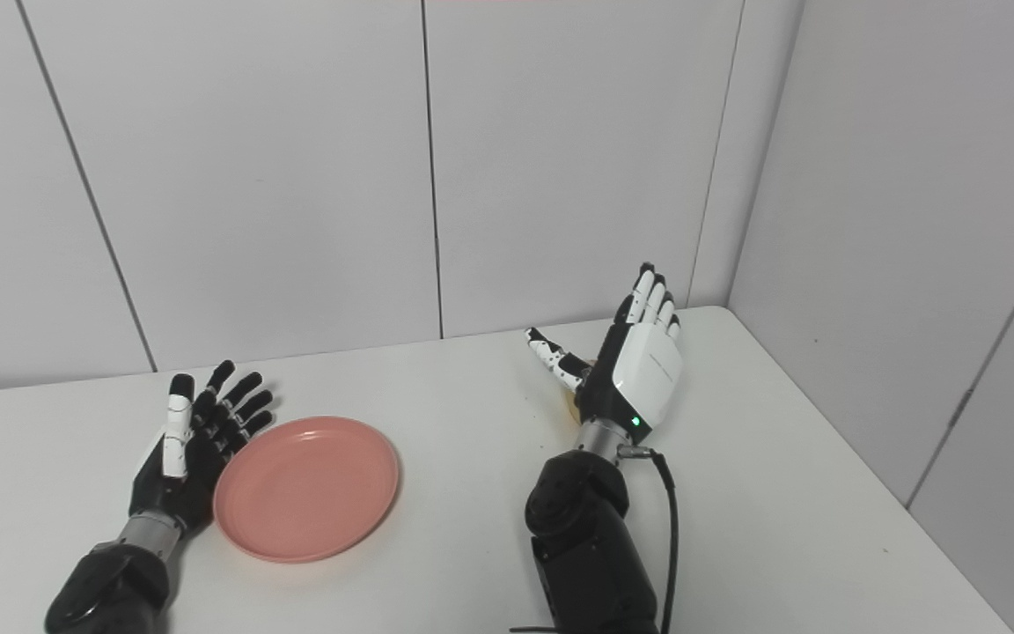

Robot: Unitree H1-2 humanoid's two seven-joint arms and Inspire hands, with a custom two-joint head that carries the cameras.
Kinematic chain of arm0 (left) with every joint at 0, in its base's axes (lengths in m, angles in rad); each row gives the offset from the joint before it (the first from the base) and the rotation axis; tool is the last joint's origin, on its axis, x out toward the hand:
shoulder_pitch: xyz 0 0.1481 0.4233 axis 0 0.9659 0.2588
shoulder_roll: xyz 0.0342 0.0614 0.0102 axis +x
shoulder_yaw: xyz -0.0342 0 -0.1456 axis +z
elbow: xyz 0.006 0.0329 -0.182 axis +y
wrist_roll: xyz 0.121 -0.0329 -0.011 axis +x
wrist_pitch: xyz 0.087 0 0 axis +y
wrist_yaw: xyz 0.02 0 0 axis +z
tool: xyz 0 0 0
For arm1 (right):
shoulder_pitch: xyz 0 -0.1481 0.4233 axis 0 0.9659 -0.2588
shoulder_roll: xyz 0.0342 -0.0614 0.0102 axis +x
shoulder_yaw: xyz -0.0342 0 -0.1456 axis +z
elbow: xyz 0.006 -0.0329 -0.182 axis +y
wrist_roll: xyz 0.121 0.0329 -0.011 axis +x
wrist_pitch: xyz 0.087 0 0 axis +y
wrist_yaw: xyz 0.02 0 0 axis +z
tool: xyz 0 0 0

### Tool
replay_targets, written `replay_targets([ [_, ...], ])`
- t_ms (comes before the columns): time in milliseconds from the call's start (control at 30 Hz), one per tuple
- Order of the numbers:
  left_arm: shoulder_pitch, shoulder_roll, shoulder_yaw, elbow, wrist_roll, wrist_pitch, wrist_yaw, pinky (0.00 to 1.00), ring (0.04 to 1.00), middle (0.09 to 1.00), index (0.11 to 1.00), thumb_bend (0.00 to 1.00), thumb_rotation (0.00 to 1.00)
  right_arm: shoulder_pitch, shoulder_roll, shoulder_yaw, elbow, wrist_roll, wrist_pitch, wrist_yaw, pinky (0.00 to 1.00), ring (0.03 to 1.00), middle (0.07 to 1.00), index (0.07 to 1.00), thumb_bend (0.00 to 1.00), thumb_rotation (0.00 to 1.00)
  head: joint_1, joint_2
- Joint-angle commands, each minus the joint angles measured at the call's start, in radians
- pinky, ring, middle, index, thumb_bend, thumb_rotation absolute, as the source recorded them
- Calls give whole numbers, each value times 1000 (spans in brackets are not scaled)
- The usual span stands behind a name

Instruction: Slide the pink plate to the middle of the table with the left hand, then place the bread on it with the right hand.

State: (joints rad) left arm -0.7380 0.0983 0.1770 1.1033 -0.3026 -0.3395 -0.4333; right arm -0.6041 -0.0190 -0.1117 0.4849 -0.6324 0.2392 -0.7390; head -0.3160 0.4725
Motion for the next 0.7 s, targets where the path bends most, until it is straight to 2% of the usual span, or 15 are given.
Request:
replay_targets([
  [0,46,-3,0,27,-3,-27,-27,911,899,927,998,876,929,-69,-23,1,14,12,-10,-35,989,1000,1000,1000,977,365,2,1],
  [100,47,-2,1,29,-3,-31,-26,894,893,921,994,883,920,-89,-39,1,98,43,-26,-57,993,1000,1000,1000,989,337,3,1],
  [233,48,0,2,26,-4,-29,-29,894,899,926,998,882,921,-114,-58,14,193,74,-33,-81,951,1000,1000,1000,994,338,-2,2],
  [333,52,-2,1,17,-3,-24,-26,893,895,921,996,872,926,-126,-66,23,255,99,-50,-94,960,1000,1000,1000,1000,340,0,6],
  [667,55,-8,-1,15,-1,-22,-20,902,893,925,1000,873,932,-138,-76,75,376,144,-84,-132,956,975,1000,1000,1000,351,4,5],
])
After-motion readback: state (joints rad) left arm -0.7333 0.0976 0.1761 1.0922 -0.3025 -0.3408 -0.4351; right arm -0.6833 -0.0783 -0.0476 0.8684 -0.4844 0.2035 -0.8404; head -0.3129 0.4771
